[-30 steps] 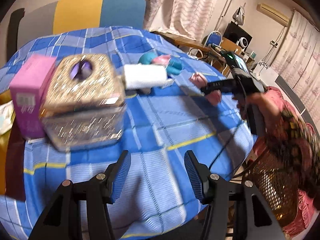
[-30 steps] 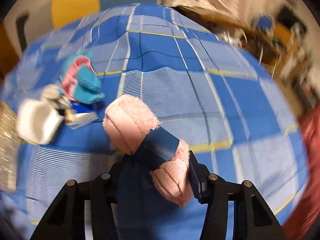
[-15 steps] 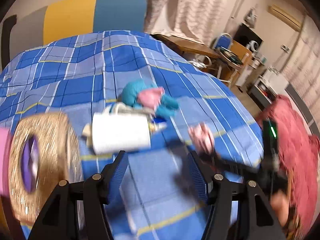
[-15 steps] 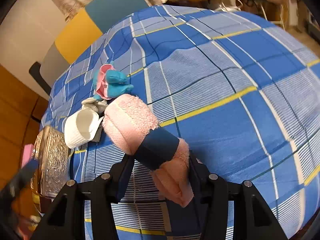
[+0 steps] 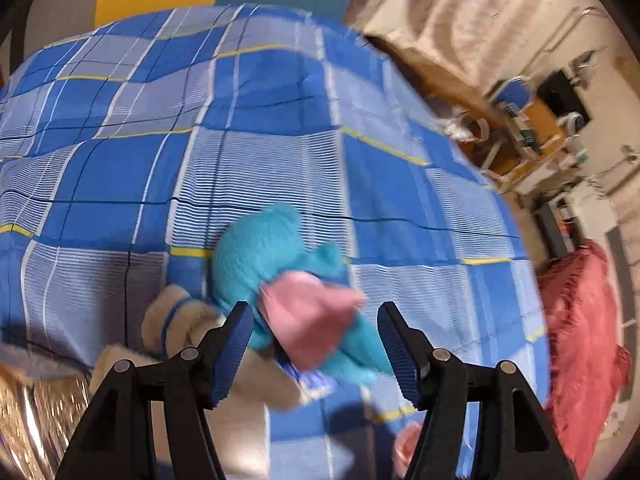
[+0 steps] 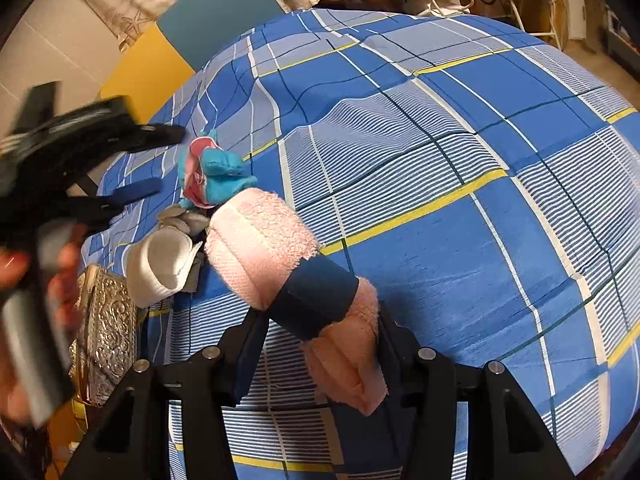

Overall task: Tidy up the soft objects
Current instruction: 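Grasp the teal plush with pink satin with the left tool while the right tool holds the towel roll, then carry the teal plush into the gold tray and open the left tool while the right tool carries the towel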

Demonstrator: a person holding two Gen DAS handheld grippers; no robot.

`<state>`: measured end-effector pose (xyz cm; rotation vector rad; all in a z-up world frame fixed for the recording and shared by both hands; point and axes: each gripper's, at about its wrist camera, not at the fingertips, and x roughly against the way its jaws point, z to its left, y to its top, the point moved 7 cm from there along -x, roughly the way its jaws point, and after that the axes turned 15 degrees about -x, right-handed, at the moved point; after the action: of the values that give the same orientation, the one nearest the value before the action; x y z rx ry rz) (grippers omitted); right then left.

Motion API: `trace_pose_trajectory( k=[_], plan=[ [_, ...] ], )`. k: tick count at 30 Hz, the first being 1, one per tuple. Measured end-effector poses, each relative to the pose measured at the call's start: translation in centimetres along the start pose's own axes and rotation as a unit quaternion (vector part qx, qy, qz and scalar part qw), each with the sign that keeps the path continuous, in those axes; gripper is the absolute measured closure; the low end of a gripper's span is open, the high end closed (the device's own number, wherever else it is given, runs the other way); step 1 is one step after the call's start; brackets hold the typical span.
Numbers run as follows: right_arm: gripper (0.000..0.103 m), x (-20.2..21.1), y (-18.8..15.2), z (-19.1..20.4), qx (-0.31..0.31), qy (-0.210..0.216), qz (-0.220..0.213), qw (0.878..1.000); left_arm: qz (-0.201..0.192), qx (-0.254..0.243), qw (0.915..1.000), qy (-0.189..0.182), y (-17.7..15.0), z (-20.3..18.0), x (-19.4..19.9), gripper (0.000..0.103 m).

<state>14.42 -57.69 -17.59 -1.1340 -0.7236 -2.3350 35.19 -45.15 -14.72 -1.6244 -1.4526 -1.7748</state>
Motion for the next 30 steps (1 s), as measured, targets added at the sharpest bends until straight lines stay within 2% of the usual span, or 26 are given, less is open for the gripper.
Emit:
trace_pose_trajectory(
  k=[5, 7, 9, 10, 12, 13, 15, 19, 24, 30],
  plan=[
    [0.05, -0.1, 0.2, -0.1, -0.013, 0.003, 0.005, 1.0, 0.057, -0.01, 0.9979, 0.028, 0.4, 0.6, -4.3, 0.035],
    [0.05, -0.1, 0.2, -0.2, -0.017, 0.005, 0.007, 1.0, 0.06, -0.013, 0.9976, 0.032, 0.5, 0.6, -4.9, 0.033],
    [0.05, -0.2, 0.4, -0.3, -0.02, 0.005, 0.009, 1.0, 0.053, -0.038, 0.9967, 0.048, 0.4, 0.3, -4.9, 0.034],
    [0.05, -0.3, 0.3, -0.3, -0.021, 0.005, 0.008, 1.0, 0.05, -0.043, 0.9964, 0.053, 0.3, 0.2, -4.8, 0.037],
    [0.05, -0.2, 0.3, -0.3, -0.022, 0.005, 0.008, 1.0, 0.049, -0.055, 0.9948, 0.07, 0.0, 0.5, -4.6, 0.063],
    [0.05, -0.2, 0.2, -0.3, -0.021, 0.004, 0.007, 1.0, 0.047, -0.06, 0.9945, 0.072, -0.2, 0.6, -4.4, 0.066],
    [0.05, -0.2, 0.2, -0.3, -0.022, 0.004, 0.006, 1.0, 0.033, -0.065, 0.9955, 0.062, -0.5, 0.7, -3.6, 0.071],
    [0.05, -0.3, 0.3, -0.4, -0.021, 0.003, 0.005, 1.0, 0.005, -0.076, 0.9958, 0.05, -0.5, 0.4, -1.7, 0.072],
    [0.05, -0.5, 0.4, -0.3, -0.016, 0.002, 0.005, 1.0, -0.053, -0.099, 0.9935, -0.021, -0.4, -1.8, 2.4, 0.072],
    [0.05, -0.7, 0.3, -0.1, -0.004, -0.003, 0.005, 1.0, -0.085, -0.129, 0.9858, -0.067, -3.0, -4.1, 7.0, 0.072]
  ],
)
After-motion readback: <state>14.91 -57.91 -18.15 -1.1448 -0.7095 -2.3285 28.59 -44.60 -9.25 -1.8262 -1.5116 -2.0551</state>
